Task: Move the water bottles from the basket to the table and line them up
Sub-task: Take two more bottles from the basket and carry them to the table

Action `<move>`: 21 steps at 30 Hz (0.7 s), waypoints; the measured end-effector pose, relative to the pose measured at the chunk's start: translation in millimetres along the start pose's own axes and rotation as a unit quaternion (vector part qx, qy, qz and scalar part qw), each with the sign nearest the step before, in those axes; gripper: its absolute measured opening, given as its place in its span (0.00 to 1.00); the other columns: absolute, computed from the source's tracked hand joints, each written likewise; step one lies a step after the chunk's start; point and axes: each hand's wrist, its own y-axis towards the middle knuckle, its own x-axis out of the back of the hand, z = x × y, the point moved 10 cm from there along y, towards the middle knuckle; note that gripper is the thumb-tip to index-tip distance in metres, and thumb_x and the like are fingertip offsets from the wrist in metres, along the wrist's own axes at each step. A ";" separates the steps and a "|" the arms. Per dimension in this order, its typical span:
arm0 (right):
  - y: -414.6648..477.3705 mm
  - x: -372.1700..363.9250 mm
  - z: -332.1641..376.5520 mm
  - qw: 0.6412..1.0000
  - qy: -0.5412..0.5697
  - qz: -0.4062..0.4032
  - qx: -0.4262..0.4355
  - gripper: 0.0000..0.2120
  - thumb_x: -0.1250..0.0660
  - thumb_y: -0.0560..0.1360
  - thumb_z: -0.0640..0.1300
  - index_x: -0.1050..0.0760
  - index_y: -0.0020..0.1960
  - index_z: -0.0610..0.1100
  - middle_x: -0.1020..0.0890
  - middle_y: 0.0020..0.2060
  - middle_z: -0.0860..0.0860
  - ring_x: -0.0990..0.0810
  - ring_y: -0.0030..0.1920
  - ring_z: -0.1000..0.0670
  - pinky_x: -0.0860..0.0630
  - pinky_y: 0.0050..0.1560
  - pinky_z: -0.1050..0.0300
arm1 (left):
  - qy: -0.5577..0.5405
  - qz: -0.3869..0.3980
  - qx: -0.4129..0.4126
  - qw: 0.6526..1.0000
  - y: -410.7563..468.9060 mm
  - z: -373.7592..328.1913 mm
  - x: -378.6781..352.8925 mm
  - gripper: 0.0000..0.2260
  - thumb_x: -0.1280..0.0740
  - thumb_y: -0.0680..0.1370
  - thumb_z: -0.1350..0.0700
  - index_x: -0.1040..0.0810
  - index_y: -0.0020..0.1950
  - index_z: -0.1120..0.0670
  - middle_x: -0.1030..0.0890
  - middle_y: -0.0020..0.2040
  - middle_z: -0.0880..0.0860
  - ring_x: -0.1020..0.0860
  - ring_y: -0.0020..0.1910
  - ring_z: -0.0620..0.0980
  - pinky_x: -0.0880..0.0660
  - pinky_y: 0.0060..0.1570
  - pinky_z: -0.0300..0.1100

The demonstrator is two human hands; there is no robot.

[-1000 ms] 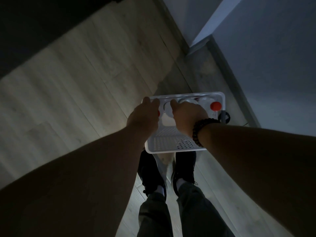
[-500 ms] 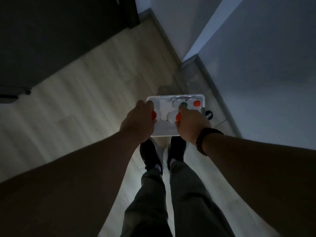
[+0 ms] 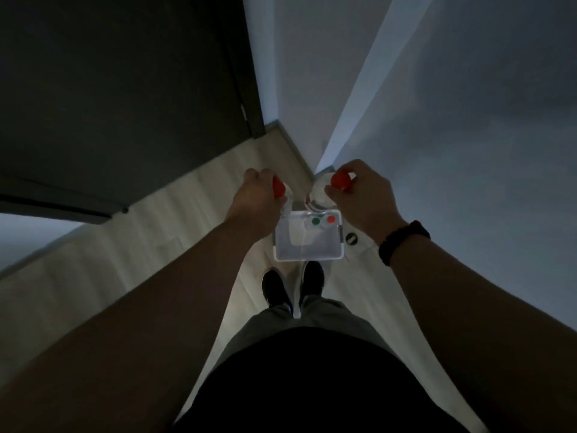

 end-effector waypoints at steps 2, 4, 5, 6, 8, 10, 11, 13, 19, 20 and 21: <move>-5.7 33.7 20.7 0.999 0.017 -0.025 0.017 0.12 0.27 0.77 0.51 0.23 0.58 0.49 0.22 0.43 0.56 0.24 0.44 0.55 0.35 0.40 0.75 | 0.008 -0.015 -0.016 1.000 -5.5 -26.2 24.2 0.20 0.30 0.80 0.53 0.27 0.69 0.57 0.30 0.67 0.59 0.22 0.58 0.58 0.25 0.63 0.50; -11.1 65.2 43.9 0.997 0.023 -0.051 0.050 0.12 0.27 0.77 0.51 0.22 0.58 0.48 0.21 0.42 0.55 0.23 0.45 0.54 0.29 0.46 0.68 | 0.010 -0.035 -0.037 0.999 -11.5 -54.1 50.2 0.19 0.30 0.81 0.53 0.27 0.69 0.57 0.30 0.67 0.59 0.22 0.60 0.59 0.26 0.65 0.50; -14.3 81.6 53.7 0.996 0.024 -0.064 0.062 0.13 0.28 0.78 0.51 0.22 0.59 0.47 0.20 0.43 0.54 0.22 0.46 0.53 0.27 0.50 0.63 | 0.005 -0.044 -0.048 0.998 -15.2 -69.0 63.2 0.19 0.30 0.81 0.53 0.27 0.70 0.57 0.30 0.67 0.59 0.23 0.61 0.58 0.27 0.67 0.51; -18.2 97.3 62.7 0.994 0.027 -0.075 0.071 0.14 0.28 0.78 0.51 0.22 0.60 0.46 0.20 0.44 0.53 0.22 0.47 0.52 0.27 0.52 0.60 | -0.003 -0.051 -0.058 0.997 -19.1 -83.5 75.7 0.19 0.31 0.81 0.52 0.27 0.70 0.56 0.29 0.67 0.58 0.23 0.63 0.58 0.28 0.69 0.52; -28.2 128.1 79.5 0.992 0.036 -0.092 0.083 0.15 0.29 0.79 0.52 0.22 0.62 0.46 0.19 0.47 0.52 0.22 0.49 0.52 0.27 0.54 0.58 | -0.014 -0.066 -0.082 0.994 -27.6 -111.3 100.5 0.19 0.31 0.81 0.51 0.28 0.71 0.55 0.29 0.67 0.56 0.24 0.65 0.58 0.28 0.70 0.56; -37.3 157.5 94.1 0.988 0.039 -0.113 0.097 0.16 0.30 0.79 0.53 0.23 0.63 0.46 0.21 0.48 0.54 0.23 0.49 0.52 0.28 0.54 0.59 | -0.009 -0.082 -0.115 0.990 -36.9 -138.0 123.1 0.20 0.31 0.81 0.50 0.28 0.71 0.53 0.28 0.67 0.55 0.24 0.65 0.57 0.27 0.69 0.55; -42.1 172.8 101.0 0.985 0.044 -0.127 0.104 0.16 0.30 0.79 0.53 0.23 0.64 0.47 0.21 0.49 0.55 0.23 0.49 0.53 0.28 0.54 0.59 | -0.005 -0.089 -0.136 0.987 -41.9 -152.1 133.2 0.20 0.31 0.81 0.50 0.28 0.71 0.53 0.28 0.66 0.54 0.24 0.64 0.56 0.26 0.68 0.55; -51.1 201.8 111.9 0.978 0.072 -0.159 0.114 0.17 0.30 0.79 0.54 0.23 0.64 0.47 0.21 0.50 0.55 0.24 0.50 0.54 0.28 0.52 0.64 | 0.002 -0.111 -0.173 0.979 -50.9 -178.9 152.9 0.20 0.31 0.81 0.49 0.28 0.71 0.52 0.27 0.66 0.53 0.23 0.63 0.55 0.26 0.68 0.51; -76.7 270.7 142.6 0.938 0.142 -0.260 0.181 0.15 0.32 0.79 0.55 0.21 0.61 0.48 0.19 0.58 0.53 0.22 0.60 0.53 0.23 0.66 0.50 | -0.020 -0.157 -0.249 0.955 -73.3 -257.9 208.6 0.19 0.34 0.82 0.48 0.28 0.71 0.53 0.28 0.64 0.52 0.27 0.61 0.50 0.31 0.63 0.43; -80.5 280.8 146.6 0.928 0.168 -0.268 0.194 0.12 0.32 0.80 0.54 0.21 0.59 0.50 0.19 0.55 0.56 0.21 0.59 0.53 0.23 0.65 0.48 | -0.033 -0.164 -0.262 0.951 -78.1 -269.1 216.9 0.19 0.34 0.82 0.48 0.28 0.71 0.53 0.28 0.62 0.51 0.28 0.60 0.49 0.31 0.63 0.42; -84.9 290.2 150.3 0.921 0.192 -0.272 0.202 0.08 0.32 0.80 0.53 0.22 0.57 0.51 0.18 0.53 0.58 0.21 0.59 0.54 0.23 0.65 0.50 | -0.048 -0.171 -0.273 0.945 -82.6 -279.2 224.5 0.19 0.35 0.83 0.48 0.28 0.71 0.53 0.29 0.62 0.51 0.28 0.59 0.47 0.31 0.63 0.42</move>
